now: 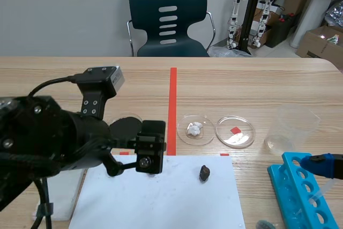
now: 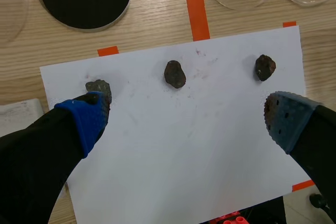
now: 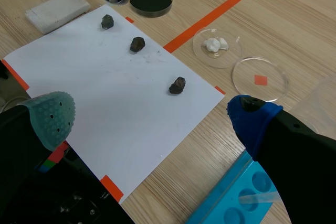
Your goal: Pick up the left mineral with the left hand
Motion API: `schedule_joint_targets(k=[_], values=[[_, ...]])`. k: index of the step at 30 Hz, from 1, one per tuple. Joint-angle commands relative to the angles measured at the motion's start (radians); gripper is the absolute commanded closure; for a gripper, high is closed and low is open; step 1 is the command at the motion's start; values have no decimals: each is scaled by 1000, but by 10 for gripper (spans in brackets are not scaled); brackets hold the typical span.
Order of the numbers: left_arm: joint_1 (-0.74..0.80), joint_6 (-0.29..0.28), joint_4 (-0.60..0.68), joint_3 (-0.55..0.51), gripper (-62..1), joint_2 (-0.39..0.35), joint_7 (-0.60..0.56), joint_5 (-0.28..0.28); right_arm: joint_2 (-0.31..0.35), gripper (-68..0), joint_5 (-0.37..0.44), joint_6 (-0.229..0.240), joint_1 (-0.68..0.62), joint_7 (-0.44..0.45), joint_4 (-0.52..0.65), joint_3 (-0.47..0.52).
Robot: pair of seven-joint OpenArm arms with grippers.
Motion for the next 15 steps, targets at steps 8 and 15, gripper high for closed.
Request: schedule_joint_targets(k=[8,15], values=[[-138,23,-173,1,-619,63,188,71,0,-604,11,0,4,14,8,3],[-234,22,-335,6,-619,103,232,71,0,-604,11,0,4,14,8,3]])
